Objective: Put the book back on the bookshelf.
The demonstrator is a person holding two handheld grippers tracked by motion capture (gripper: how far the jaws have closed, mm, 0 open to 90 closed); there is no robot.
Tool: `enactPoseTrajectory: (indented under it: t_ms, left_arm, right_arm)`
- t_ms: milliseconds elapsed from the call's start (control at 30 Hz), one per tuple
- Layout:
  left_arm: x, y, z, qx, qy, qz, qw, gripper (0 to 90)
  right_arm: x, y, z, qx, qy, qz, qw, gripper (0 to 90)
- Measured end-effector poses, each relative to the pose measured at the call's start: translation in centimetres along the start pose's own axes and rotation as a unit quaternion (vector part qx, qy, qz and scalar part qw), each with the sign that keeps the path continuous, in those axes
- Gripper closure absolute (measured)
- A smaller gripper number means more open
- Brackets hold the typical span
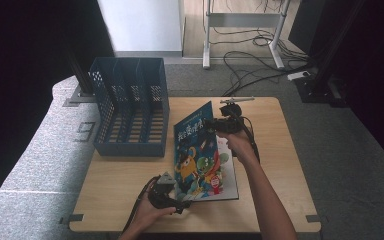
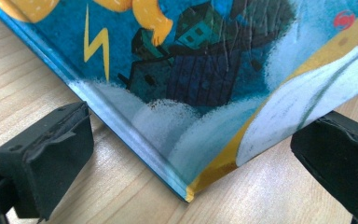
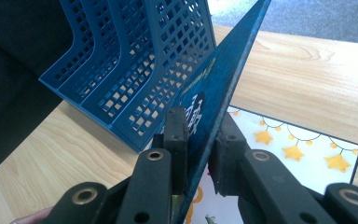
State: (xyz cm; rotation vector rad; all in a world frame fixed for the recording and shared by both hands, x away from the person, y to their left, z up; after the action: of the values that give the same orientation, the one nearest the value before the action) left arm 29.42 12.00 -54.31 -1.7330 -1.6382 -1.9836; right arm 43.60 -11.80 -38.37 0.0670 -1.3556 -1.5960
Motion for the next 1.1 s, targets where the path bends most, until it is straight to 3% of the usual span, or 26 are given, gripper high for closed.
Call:
enactPoseTrajectory:
  t_ms: [133, 300, 433, 933, 1100]
  left_arm:
    - [-0.1, 0.2, 0.1, 0.002, 0.002, 0.004, 1.0000, 0.0]
    - [-0.5, 0.2, 0.7, 0.022, -0.020, 0.010, 0.9995, 0.0]
    - [-0.6, 0.2, 0.6, 0.021, -0.017, 0.009, 0.9996, 0.0]
    - [-0.9, 0.7, 1.4, 0.033, 0.004, 0.003, 0.9995, 0.2]
    - [-1.1, 1.1, 1.8, 0.035, 0.009, 0.004, 0.9993, 0.2]
  right_arm:
    - [0.3, 0.0, 0.1, 0.010, 0.000, -0.010, 0.9999, 77.8]
    - [0.7, 0.1, 0.2, 0.018, 0.008, -0.021, 0.9996, 77.9]
    - [0.8, 0.1, 0.4, 0.032, 0.019, -0.029, 0.9989, 77.9]
    - [1.5, 0.2, 0.2, 0.065, 0.017, -0.057, 0.9961, 77.4]
    - [1.9, 0.4, 0.8, 0.089, 0.023, -0.073, 0.9930, 77.4]
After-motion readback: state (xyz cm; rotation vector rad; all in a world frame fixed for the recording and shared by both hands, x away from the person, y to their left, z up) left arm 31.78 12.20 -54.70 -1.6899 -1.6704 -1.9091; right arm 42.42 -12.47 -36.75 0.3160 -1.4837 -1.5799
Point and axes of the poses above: each handheld gripper's, and its own axes: x roughly backward along the jaws, y roughly out of its top, z roughly to its left, the point moved 1 cm from there along -x, roughly forward along the jaws, and after that the axes turned 6 degrees about y, right-handed, at the moved point
